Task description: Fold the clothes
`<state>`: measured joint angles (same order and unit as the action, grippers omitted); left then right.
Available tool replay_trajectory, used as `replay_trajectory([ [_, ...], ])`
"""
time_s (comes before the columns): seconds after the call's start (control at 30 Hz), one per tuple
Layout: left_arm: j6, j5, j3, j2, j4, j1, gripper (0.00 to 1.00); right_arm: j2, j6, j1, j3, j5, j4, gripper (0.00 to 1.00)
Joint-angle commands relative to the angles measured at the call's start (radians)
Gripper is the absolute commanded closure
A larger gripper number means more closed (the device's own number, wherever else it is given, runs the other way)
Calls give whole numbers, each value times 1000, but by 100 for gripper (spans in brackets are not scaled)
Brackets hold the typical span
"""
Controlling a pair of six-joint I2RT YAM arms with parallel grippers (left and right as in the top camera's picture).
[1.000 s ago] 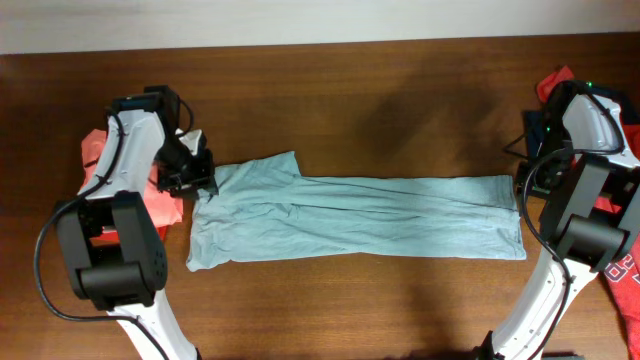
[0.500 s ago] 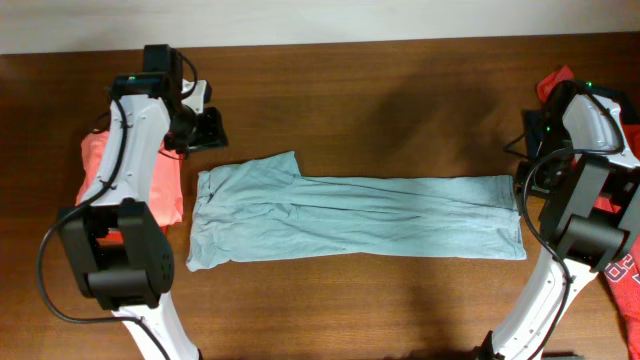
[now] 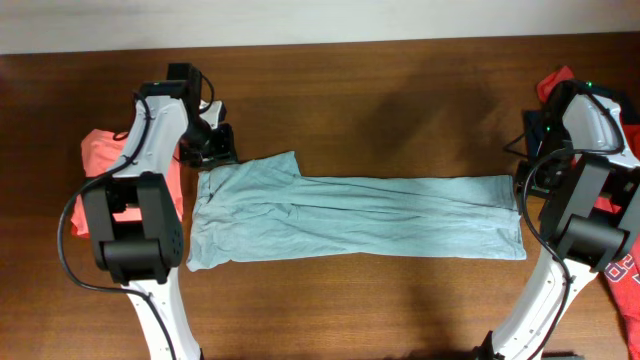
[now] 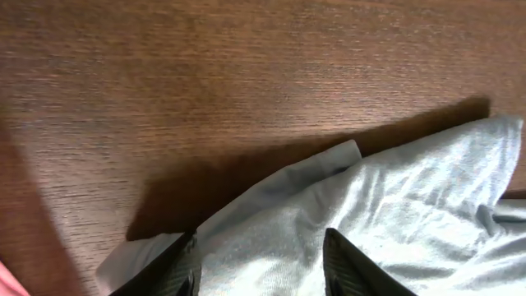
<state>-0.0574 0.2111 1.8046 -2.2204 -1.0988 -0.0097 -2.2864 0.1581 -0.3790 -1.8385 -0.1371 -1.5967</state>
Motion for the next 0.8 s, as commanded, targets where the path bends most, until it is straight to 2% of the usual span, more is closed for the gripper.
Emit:
replay_trajectory([
  [0.0,5,19,8,-39,-12,-14,60,2,16,-1,6,2,-3,61],
  [0.03,5,21,8,-45,-16,-17,65,2,16,-1,6,3,-2,61],
  [0.07,5,22,8,-51,-19,-23,76,2,16,-1,6,2,-2,61],
  [0.13,5,21,8,-53,-19,-30,85,2,16,-1,6,2,-2,61],
  [0.3,5,21,8,-53,-21,-34,91,2,16,-1,6,2,0,61],
  [0.43,6,58,11,-51,-23,-33,99,2,16,-1,6,2,0,61],
  [0.57,44,150,62,-50,-75,-32,100,2,16,-1,6,2,1,61],
  [0.77,74,131,119,-49,-129,-34,100,2,16,-1,6,2,0,61],
])
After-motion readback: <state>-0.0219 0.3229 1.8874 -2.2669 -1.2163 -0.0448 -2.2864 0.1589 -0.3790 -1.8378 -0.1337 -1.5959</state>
